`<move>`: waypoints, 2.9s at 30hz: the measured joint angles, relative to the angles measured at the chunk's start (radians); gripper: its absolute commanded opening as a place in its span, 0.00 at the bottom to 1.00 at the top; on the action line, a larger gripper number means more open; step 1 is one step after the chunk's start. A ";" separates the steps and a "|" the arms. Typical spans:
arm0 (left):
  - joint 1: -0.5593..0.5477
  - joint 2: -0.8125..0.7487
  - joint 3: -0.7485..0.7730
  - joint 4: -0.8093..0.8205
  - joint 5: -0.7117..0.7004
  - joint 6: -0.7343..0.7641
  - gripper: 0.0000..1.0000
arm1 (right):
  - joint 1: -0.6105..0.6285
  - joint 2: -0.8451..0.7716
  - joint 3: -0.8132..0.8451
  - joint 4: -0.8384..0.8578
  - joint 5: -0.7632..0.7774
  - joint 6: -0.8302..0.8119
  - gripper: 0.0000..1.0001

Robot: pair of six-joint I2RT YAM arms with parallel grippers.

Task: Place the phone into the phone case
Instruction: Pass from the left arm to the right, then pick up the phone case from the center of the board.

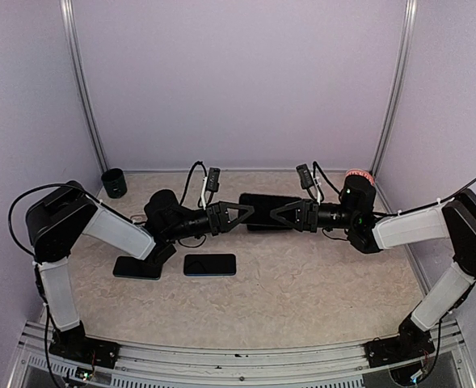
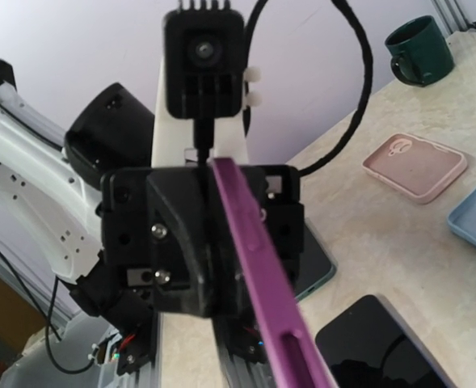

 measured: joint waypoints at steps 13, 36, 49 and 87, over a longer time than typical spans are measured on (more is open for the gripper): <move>0.005 -0.008 -0.007 0.003 0.019 0.009 0.00 | -0.003 -0.005 -0.003 0.000 -0.013 -0.005 0.08; 0.050 -0.065 -0.065 -0.047 -0.027 0.013 0.70 | -0.005 -0.010 -0.013 0.042 -0.051 0.019 0.00; 0.128 -0.231 -0.113 -0.224 -0.160 0.106 0.99 | -0.005 -0.101 -0.017 -0.140 -0.004 -0.101 0.00; 0.241 -0.209 0.089 -1.148 -0.960 0.282 0.85 | -0.005 -0.286 -0.052 -0.431 0.219 -0.260 0.00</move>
